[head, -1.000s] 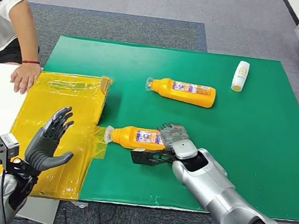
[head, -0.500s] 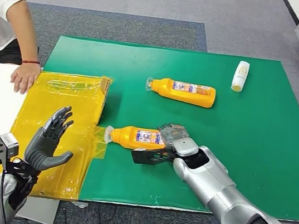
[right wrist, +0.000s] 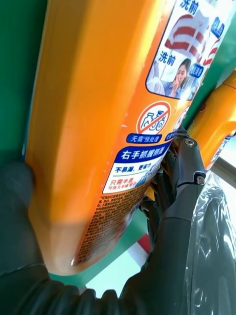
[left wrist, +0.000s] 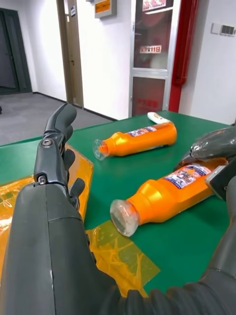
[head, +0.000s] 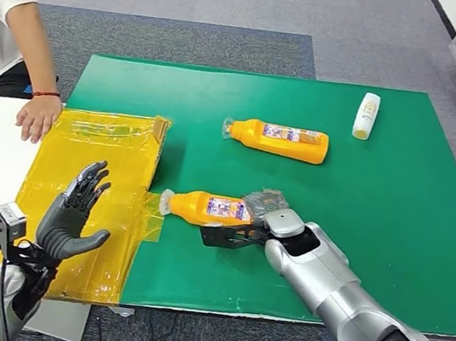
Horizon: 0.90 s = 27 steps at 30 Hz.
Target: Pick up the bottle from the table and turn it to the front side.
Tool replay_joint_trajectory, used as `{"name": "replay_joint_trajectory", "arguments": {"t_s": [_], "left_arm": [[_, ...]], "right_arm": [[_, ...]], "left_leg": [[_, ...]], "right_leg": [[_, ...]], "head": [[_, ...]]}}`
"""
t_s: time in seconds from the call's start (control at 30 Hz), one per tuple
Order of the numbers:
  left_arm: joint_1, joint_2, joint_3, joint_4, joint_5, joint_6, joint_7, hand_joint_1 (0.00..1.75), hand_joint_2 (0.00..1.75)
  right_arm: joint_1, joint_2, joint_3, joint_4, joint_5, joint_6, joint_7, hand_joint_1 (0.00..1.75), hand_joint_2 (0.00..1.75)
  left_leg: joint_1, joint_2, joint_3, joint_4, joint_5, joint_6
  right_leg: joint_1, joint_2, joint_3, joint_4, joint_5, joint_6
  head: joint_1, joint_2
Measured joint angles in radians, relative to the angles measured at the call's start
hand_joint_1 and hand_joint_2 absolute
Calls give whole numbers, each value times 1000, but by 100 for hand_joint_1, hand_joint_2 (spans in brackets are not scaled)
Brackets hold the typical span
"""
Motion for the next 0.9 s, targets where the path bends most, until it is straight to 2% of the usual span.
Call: {"name": "replay_joint_trajectory", "arguments": {"t_s": [0.2, 0.3, 0.43, 0.6, 0.73, 0.9], "left_arm": [[-2, 0, 0, 0, 0, -3, -2, 0, 175], [-9, 0, -1, 3, 0, -17, -9, 0, 175], [-25, 0, -3, 17, 0, -35, -29, 0, 175], [-46, 2, -12, 56, -1, -49, -66, 0, 175], [-59, 4, -23, 82, -1, -51, -82, 0, 175], [-73, 5, -40, 106, 0, -51, -88, 0, 175]], "right_arm": [[6, -1, -17, 3, -42, -17, -22, 175, 175], [14, -16, -58, 5, -151, -10, -100, 175, 175], [39, -70, -136, 5, -351, 33, -261, 175, 175], [99, -165, -231, -7, -569, 101, -444, 175, 175], [143, -221, -271, -32, -672, 150, -516, 175, 175], [172, -256, -280, -51, -737, 185, -553, 175, 175]], "left_leg": [[0, 0, 0, 0, 0, 0], [0, 0, 1, 0, 0, 0], [0, 0, 1, 0, 0, 0], [0, -1, 1, 1, -1, 1], [0, -1, 1, 1, -1, 1], [0, 0, 1, 1, -1, 1]], "right_leg": [[0, 0, 0, 0, 0, 0], [0, 0, 0, 0, 0, 0], [0, 0, 1, 0, 0, 0], [0, -1, 2, -1, 0, 1], [0, -1, 2, -1, 0, 1], [0, 0, 2, -1, 0, 1]], "head": [[0, 0], [0, 0], [0, 0], [0, 0], [0, 0], [0, 0]]}}
